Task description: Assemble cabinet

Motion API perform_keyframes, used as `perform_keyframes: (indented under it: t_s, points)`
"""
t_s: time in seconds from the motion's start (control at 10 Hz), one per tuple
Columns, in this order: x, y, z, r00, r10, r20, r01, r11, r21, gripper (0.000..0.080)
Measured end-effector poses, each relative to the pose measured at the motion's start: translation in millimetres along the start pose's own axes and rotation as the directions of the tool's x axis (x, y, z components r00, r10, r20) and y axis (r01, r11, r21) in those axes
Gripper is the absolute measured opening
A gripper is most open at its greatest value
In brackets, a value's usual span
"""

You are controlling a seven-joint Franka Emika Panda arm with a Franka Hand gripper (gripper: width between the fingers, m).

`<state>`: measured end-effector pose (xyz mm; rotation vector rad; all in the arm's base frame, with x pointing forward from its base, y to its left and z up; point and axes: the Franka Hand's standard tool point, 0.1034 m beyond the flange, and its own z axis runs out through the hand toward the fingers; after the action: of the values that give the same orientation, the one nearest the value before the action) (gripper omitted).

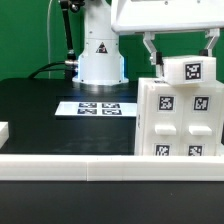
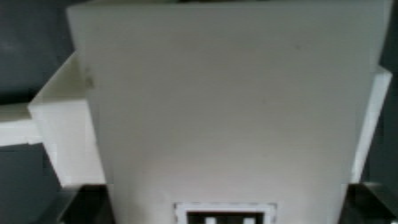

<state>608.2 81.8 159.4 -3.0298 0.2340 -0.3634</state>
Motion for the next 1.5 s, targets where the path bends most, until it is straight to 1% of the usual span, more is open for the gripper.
perform_keyframes:
  t_s: [0.1,0.2,0.4,0.5,0.8,0.9,1.1,1.2,1.4,1.5]
  points:
    - [0.2,-0.4,0.1,0.997,0.081,-0.005,-0.081,0.997,0.003,0.0558]
    - [0.3,-0.5,0.0,0.995,0.104,-0.005,-0.104,0.995,0.003,0.0558]
    - [0.1,-0.9,0.1,0.972,0.233,-0.003,-0.233,0.972,0.008,0.0558]
    - [-0.4,-1.6,0.4,0.945,0.328,0.000,-0.328,0.945,0.011,0.0558]
    - [-1.0,-2.7,0.6,0.892,0.452,0.005,-0.452,0.892,0.015,0.0558]
    - [-3.4,-4.3,0.5,0.821,0.571,0.008,-0.571,0.821,0.022,0.0558]
    - [-5.5,-5.7,-0.3,0.706,0.708,0.006,-0.708,0.706,0.023,0.0558]
    - [-5.8,-6.3,-0.4,0.603,0.798,0.015,-0.798,0.602,0.027,0.0558]
    - [-6.1,-7.2,-0.4,0.445,0.895,0.033,-0.896,0.444,0.030,0.0558]
    - [-6.0,-7.8,-0.4,0.330,0.943,0.047,-0.944,0.329,0.031,0.0558]
